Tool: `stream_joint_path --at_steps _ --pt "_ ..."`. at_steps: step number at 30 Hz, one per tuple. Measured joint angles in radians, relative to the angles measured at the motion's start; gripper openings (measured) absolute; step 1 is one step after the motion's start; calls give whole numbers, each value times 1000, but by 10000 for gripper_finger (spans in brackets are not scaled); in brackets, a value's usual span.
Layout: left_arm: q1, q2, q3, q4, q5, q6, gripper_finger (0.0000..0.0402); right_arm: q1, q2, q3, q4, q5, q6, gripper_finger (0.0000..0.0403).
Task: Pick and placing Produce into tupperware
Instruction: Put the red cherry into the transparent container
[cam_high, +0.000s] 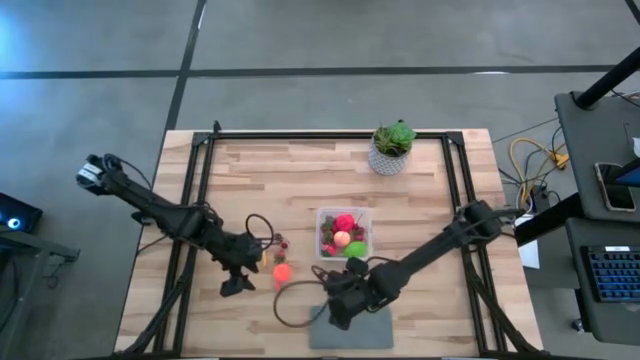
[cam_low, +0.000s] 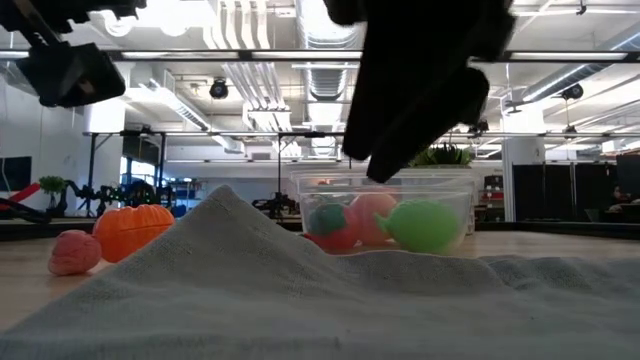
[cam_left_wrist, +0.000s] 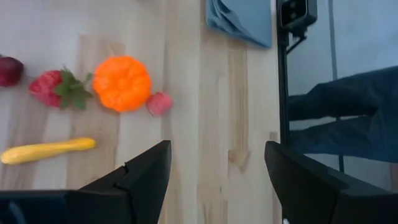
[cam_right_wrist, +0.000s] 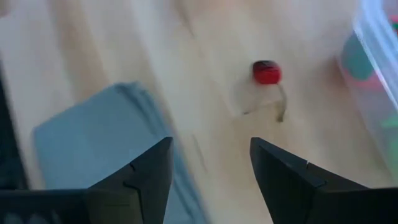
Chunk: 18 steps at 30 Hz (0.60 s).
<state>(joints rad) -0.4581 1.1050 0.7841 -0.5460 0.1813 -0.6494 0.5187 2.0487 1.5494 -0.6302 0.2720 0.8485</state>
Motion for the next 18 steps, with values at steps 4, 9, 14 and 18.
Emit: stream_joint_path --at_steps 4,9,14,18 --pt "-21 5 0 -2 0 25 244 -33 20 0 29 14 73 206" --pt "-30 3 0 0 -11 101 244 -72 58 29 41 20 70 206" --pt "-29 2 0 -3 -93 219 244 -87 116 79 40 20 35 206" --pt "-28 1 0 -5 -137 293 244 -85 150 122 20 42 -23 206"
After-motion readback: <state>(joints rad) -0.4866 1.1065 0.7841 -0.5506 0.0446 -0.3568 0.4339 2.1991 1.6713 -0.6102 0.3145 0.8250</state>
